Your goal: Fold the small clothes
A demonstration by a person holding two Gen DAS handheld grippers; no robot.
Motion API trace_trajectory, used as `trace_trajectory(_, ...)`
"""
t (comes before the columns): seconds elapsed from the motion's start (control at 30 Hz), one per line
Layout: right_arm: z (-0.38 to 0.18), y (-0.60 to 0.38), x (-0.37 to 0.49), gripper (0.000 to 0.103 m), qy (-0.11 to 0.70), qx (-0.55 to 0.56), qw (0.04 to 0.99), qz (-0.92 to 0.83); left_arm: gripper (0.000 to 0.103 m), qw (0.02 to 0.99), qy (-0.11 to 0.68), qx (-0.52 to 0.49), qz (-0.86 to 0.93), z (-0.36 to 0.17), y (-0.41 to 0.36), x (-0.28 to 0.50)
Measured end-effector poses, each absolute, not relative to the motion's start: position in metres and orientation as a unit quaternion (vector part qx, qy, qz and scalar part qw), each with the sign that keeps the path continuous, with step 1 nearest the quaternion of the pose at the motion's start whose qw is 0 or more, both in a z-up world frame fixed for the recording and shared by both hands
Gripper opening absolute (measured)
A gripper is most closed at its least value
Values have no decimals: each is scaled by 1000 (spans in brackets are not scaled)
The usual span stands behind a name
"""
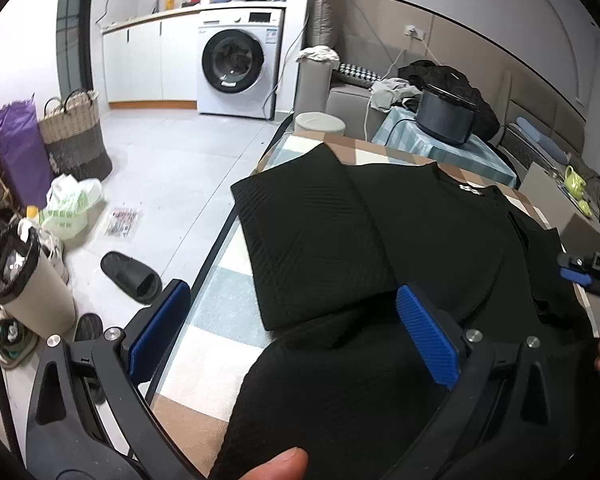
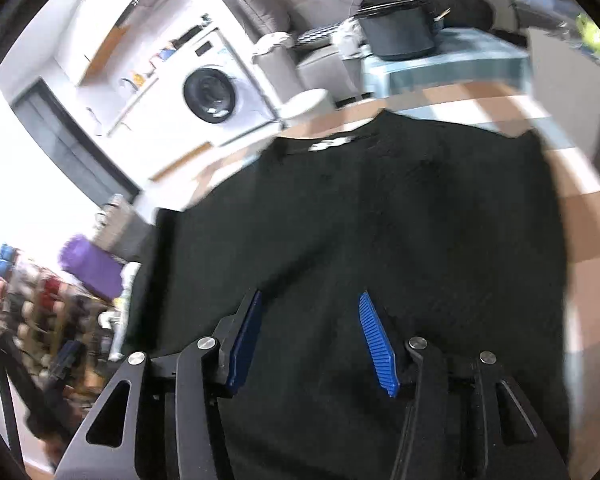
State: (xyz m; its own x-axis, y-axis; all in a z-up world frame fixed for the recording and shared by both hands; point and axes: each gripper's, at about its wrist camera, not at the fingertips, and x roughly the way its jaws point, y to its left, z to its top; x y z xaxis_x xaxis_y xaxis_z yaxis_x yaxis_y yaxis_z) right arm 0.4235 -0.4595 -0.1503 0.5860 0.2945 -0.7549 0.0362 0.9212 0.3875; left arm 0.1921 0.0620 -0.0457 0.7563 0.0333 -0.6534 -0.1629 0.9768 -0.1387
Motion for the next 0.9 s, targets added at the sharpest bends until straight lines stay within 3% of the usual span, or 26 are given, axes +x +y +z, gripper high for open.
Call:
trace_trajectory(0.13, -165, -476, 418, 52, 482, 201, 853, 14, 102, 920, 366, -131, 53, -54, 76, 198)
trace_trajectory(0.3, -151, -463, 393, 52, 463, 193, 864, 37, 102, 912, 369, -164, 69, -61, 93, 198)
trace_trajectory(0.5, -142, -461, 360, 54, 447, 199, 870, 53, 102, 865, 412, -285, 19, -78, 115, 208)
trace_trajectory(0.63, -143, -464, 340, 55, 441, 209, 871, 55, 88, 846, 430, -315, -10, -90, 112, 219)
trace_trajectory(0.9, -145, -475, 322, 56, 434, 228, 870, 45, 85, 791, 438, -423, -52, -127, 121, 246)
